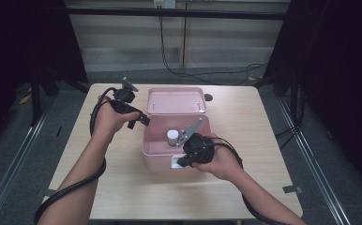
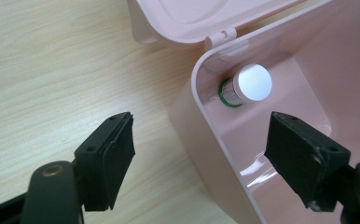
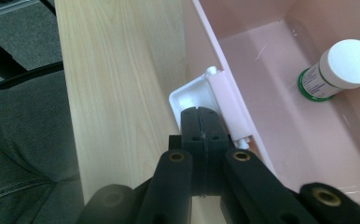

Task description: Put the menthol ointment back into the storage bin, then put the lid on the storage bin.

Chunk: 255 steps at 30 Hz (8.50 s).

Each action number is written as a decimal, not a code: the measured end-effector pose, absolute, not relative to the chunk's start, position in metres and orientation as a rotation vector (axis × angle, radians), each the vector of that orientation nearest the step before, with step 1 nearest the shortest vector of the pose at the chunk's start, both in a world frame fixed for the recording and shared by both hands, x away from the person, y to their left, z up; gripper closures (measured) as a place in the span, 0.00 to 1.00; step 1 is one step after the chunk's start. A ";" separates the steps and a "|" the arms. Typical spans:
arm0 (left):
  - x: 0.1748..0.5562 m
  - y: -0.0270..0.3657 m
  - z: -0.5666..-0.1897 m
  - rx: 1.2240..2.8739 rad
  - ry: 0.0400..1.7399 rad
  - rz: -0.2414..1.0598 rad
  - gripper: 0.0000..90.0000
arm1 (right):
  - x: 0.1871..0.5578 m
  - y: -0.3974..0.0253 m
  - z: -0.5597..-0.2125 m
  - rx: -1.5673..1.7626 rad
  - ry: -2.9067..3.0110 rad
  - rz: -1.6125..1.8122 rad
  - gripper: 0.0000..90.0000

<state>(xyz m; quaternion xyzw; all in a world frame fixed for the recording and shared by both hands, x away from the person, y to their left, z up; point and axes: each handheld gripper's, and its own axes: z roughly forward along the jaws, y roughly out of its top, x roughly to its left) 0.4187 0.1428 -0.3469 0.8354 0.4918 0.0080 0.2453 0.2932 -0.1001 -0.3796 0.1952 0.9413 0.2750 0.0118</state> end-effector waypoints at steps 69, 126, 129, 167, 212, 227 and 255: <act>0.521 0.120 -0.376 2.142 1.486 0.120 0.40 | 0.294 -0.107 -0.386 0.506 2.904 0.953 1.00; 0.544 0.113 -0.385 2.004 1.646 0.112 0.92 | 0.293 -0.108 -0.387 0.507 2.915 0.959 1.00; 0.543 0.112 -0.384 1.994 1.643 0.122 0.92 | 0.293 -0.108 -0.387 0.501 2.910 0.965 1.00; 0.528 0.113 -0.342 1.999 1.626 0.162 0.96 | 0.293 -0.106 -0.387 0.520 2.910 0.960 1.00; 0.516 0.113 -0.299 2.089 1.612 0.119 0.98 | 0.296 -0.105 -0.385 0.581 2.924 0.938 1.00; 0.510 0.114 -0.291 2.109 1.588 0.115 0.98 | 0.296 -0.104 -0.385 0.608 2.934 0.943 1.00; 0.496 0.117 -0.279 2.165 1.552 0.139 0.98 | 0.296 -0.103 -0.384 0.615 2.924 0.908 1.00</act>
